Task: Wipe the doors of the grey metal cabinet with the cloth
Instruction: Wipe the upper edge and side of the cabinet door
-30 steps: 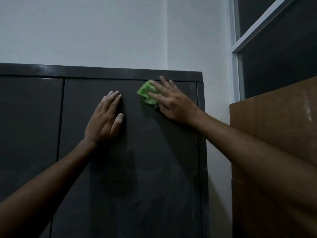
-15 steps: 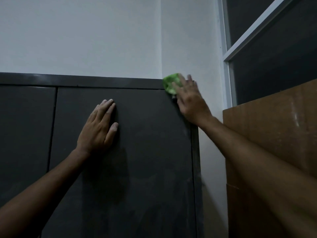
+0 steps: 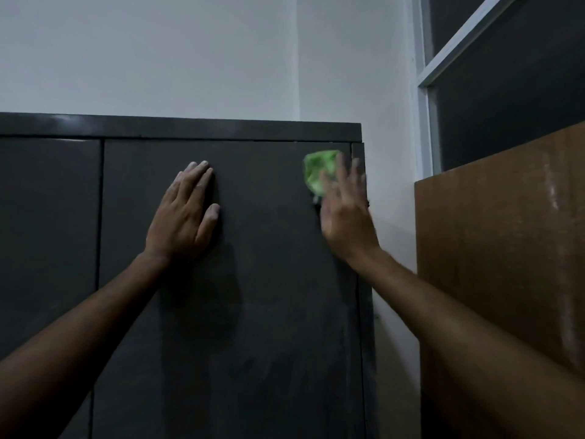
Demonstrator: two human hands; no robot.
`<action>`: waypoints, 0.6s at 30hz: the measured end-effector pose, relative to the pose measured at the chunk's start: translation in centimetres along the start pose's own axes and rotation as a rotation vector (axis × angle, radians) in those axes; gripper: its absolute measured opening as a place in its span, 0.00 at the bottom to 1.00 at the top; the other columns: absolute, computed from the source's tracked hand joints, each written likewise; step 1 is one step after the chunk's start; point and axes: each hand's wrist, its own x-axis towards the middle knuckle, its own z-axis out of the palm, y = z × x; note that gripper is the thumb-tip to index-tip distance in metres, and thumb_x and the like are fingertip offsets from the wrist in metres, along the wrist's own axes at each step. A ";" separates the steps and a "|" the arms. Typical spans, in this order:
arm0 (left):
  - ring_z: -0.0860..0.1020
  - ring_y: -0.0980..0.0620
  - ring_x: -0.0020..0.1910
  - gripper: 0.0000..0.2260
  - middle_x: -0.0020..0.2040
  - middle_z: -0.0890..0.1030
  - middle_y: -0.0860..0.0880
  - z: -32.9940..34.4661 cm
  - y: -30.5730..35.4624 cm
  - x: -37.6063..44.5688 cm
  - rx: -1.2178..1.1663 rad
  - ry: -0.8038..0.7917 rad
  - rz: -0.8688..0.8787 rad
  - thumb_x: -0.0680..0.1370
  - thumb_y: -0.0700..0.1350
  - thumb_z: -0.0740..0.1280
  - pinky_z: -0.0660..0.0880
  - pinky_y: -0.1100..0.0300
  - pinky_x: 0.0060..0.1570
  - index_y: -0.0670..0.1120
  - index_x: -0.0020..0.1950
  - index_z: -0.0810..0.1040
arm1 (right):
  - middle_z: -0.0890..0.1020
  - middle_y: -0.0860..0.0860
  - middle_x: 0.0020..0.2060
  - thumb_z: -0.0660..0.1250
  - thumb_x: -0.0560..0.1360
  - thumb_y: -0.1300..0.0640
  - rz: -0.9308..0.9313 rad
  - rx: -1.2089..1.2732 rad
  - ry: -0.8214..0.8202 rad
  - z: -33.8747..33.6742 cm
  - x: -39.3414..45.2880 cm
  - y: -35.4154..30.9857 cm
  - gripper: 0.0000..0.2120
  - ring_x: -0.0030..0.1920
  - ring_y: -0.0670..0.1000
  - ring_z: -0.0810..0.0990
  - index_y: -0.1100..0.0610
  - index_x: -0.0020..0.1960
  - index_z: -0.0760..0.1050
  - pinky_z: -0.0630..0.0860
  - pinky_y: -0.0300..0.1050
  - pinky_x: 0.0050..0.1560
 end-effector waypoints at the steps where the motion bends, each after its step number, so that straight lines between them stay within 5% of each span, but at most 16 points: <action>1: 0.59 0.40 0.83 0.29 0.82 0.63 0.39 0.0 0.0 0.1 -0.002 -0.001 0.001 0.84 0.52 0.55 0.52 0.49 0.83 0.36 0.81 0.63 | 0.57 0.63 0.80 0.62 0.78 0.62 -0.166 -0.005 -0.052 0.2 -2.4 -0.1 0.27 0.80 0.68 0.50 0.60 0.78 0.66 0.53 0.68 0.78; 4: 0.59 0.39 0.83 0.29 0.82 0.63 0.38 0.1 0.0 0.2 -0.002 -0.003 0.003 0.84 0.52 0.55 0.51 0.50 0.83 0.36 0.81 0.63 | 0.63 0.61 0.79 0.64 0.77 0.61 -0.569 -0.054 -0.192 -1.5 -7.5 3.2 0.26 0.80 0.65 0.57 0.58 0.75 0.70 0.60 0.65 0.77; 10: 0.59 0.38 0.83 0.30 0.82 0.63 0.37 0.3 -0.1 0.1 0.010 -0.003 0.009 0.84 0.53 0.54 0.52 0.47 0.83 0.35 0.81 0.63 | 0.57 0.59 0.81 0.63 0.78 0.64 -0.001 0.044 0.003 -1.5 -4.1 2.4 0.27 0.82 0.63 0.48 0.58 0.77 0.67 0.52 0.66 0.79; 15: 0.58 0.39 0.83 0.30 0.82 0.62 0.38 0.1 -0.2 0.2 0.006 -0.013 0.003 0.84 0.53 0.54 0.52 0.46 0.83 0.36 0.81 0.62 | 0.64 0.60 0.78 0.67 0.77 0.60 -0.621 -0.030 -0.277 -2.0 -12.1 4.1 0.24 0.80 0.66 0.57 0.57 0.74 0.72 0.63 0.66 0.76; 18: 0.57 0.39 0.83 0.30 0.82 0.62 0.38 0.2 -0.1 0.1 0.017 -0.020 -0.005 0.84 0.54 0.54 0.51 0.48 0.84 0.36 0.82 0.61 | 0.63 0.58 0.79 0.66 0.78 0.59 -0.437 -0.004 -0.180 -3.2 -10.1 6.1 0.23 0.80 0.65 0.55 0.56 0.72 0.73 0.60 0.67 0.77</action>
